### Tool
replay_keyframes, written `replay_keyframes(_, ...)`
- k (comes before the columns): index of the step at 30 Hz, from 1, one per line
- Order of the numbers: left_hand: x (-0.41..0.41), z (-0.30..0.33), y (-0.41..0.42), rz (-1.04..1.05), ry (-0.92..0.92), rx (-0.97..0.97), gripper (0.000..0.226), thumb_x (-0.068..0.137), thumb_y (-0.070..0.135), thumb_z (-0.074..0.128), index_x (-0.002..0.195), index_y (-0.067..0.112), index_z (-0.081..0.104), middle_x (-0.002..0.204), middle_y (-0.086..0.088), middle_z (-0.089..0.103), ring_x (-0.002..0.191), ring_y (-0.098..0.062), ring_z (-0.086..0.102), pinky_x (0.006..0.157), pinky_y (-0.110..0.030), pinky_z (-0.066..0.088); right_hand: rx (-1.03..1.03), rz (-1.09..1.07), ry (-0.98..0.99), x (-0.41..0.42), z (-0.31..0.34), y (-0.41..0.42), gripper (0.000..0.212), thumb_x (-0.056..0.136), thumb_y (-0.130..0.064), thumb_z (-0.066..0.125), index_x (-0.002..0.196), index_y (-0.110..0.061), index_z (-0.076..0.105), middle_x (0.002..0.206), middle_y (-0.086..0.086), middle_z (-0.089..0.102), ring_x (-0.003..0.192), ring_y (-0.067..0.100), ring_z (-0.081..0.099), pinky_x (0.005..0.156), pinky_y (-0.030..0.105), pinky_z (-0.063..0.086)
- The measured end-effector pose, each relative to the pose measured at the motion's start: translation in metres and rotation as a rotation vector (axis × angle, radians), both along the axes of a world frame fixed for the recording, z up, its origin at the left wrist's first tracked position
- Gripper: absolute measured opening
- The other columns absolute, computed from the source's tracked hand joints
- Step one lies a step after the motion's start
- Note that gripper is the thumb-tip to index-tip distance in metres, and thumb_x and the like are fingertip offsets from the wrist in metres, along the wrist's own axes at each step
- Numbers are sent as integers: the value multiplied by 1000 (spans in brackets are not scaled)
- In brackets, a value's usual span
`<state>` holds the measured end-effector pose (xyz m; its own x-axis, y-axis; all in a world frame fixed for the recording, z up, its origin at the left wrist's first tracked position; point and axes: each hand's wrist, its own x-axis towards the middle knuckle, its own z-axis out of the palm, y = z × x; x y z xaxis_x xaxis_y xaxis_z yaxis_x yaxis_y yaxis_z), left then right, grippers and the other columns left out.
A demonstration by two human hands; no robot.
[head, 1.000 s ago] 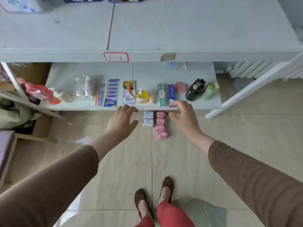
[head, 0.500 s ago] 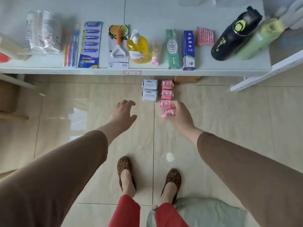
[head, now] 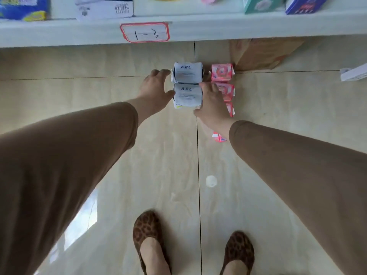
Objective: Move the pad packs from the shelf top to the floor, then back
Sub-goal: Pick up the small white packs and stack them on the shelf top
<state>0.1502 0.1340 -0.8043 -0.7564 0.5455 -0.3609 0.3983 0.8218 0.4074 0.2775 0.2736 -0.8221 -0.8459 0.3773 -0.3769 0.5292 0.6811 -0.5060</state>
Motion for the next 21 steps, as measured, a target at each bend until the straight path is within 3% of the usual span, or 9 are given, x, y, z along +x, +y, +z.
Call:
replay_keyframes(3,-20,-22,12,-15,2,25,66,90,31,64,149,22,36,146,-8,40,130,-30,45,106,-40,40,151,53,17,-7,-23,-2,62,78,-9,71,134,-5,44,136,15,39,119,36,44,97,41,43)
replay_keyframes(8,-38,-45,40,-36,-32,53,81,81,28,72,151,29,33,148,-5,36,131,-28,44,106,-37,41,351,139,10,-13,-41,-15,65,74,-19,75,130,-9,44,134,13,40,121,32,42,96,35,43)
replay_keyframes(11,-38,-60,55,-51,-65,-19,95,74,24,79,151,36,27,153,0,29,134,-28,39,107,-39,41,286,103,24,-6,-51,-29,63,77,-5,70,132,-10,39,128,12,49,125,32,43,91,34,44)
replay_keyframes(13,-34,-69,60,-27,-33,-25,89,70,23,83,144,33,35,145,-2,37,127,-31,44,100,-39,44,236,107,13,0,-56,-36,59,78,-4,67,131,-11,40,120,10,53,119,31,47,85,36,45)
replay_keyframes(15,-29,-74,59,19,-5,7,76,68,21,84,131,24,42,131,-6,45,115,-32,52,87,-38,45,151,118,-2,10,-57,-41,57,78,-5,68,129,-11,43,121,9,52,112,31,50,77,36,43)
replay_keyframes(17,-20,-72,51,49,-18,23,70,68,20,84,126,20,45,123,-8,49,107,-32,56,79,-35,43,61,123,-14,26,-54,-44,56,77,-10,70,127,-9,45,122,11,52,110,31,51,80,36,41)
replay_keyframes(19,-9,-63,35,62,-34,23,68,68,21,84,125,18,46,120,-9,50,104,-33,57,80,-34,45,-70,82,-19,50,-42,-44,59,73,-15,76,125,-7,47,122,12,51,110,30,49,83,36,40)
replay_keyframes(21,5,-44,13,88,-51,21,68,69,23,84,127,17,47,120,-11,51,104,-34,57,83,-37,48,-205,26,-28,76,-20,-44,61,71,-17,79,123,-9,47,119,9,51,108,26,49,77,32,38)
